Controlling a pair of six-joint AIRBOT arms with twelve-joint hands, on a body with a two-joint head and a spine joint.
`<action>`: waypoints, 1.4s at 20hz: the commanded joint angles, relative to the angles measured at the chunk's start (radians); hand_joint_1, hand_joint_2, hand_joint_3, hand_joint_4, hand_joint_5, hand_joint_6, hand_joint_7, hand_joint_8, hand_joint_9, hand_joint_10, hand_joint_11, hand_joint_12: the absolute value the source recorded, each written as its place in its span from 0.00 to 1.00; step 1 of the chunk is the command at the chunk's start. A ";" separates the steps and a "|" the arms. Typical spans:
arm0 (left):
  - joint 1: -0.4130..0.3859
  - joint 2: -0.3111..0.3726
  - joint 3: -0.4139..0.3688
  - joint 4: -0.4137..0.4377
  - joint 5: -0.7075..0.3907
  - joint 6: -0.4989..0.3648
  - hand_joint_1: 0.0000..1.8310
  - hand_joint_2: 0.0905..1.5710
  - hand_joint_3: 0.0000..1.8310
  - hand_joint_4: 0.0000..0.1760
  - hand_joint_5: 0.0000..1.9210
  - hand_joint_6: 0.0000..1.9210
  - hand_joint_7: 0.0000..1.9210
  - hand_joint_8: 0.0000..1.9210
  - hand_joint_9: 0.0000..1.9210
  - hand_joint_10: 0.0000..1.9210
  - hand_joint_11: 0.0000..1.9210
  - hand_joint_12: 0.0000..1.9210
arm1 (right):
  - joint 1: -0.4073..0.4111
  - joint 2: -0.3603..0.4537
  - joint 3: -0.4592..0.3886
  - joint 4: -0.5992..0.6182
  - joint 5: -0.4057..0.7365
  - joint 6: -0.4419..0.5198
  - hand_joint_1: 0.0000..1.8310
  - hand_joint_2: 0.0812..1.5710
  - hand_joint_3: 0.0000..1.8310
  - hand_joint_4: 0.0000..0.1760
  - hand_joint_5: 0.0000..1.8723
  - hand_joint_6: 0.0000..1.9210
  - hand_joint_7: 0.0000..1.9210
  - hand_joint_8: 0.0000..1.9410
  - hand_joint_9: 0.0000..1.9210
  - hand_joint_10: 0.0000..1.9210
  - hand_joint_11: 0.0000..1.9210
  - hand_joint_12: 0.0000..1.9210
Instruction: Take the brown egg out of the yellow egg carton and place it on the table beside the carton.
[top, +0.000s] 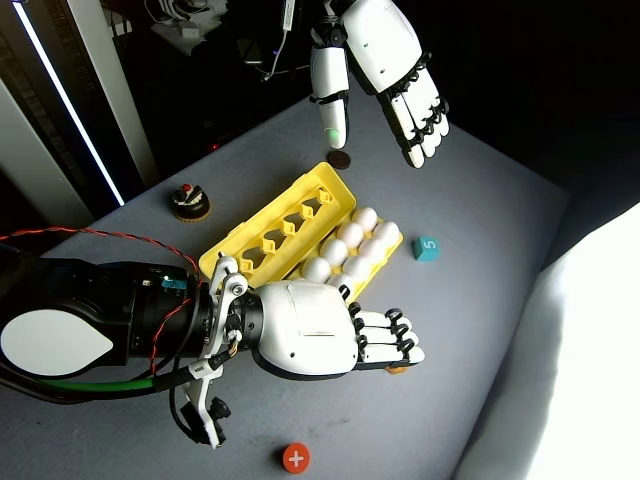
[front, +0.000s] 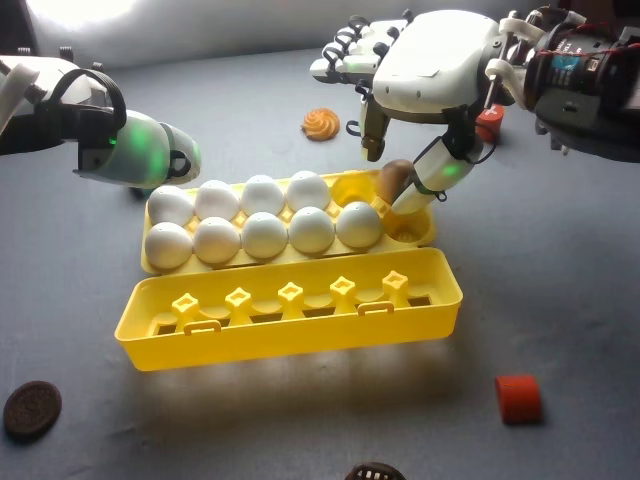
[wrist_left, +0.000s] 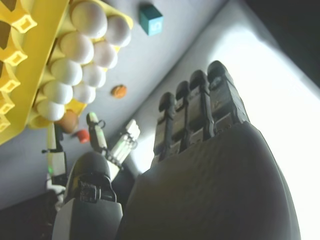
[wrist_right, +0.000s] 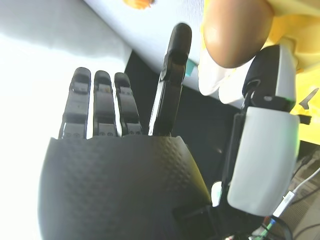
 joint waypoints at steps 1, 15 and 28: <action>-0.005 0.002 -0.002 0.085 -0.004 -0.003 0.00 0.77 0.00 0.00 0.05 0.00 0.03 0.00 0.02 0.00 0.00 0.02 | 0.000 0.000 0.009 0.021 0.095 -0.006 0.43 0.48 0.00 1.00 0.57 0.02 0.00 0.00 0.00 0.00 0.00 0.00; -0.005 0.002 -0.002 0.085 -0.005 -0.003 0.00 0.77 0.00 0.00 0.07 0.00 0.07 0.00 0.05 0.00 0.01 0.04 | -0.008 -0.005 0.029 0.024 0.106 -0.006 0.61 0.58 0.00 1.00 0.78 0.05 0.04 0.00 0.00 0.00 0.00 0.00; -0.005 0.002 -0.001 0.085 -0.005 -0.003 0.00 0.77 0.00 0.00 0.07 0.00 0.06 0.00 0.05 0.00 0.00 0.09 | 0.034 -0.006 0.029 0.038 0.106 -0.006 0.59 0.63 0.00 1.00 0.64 0.34 0.07 0.00 0.00 0.00 0.00 0.00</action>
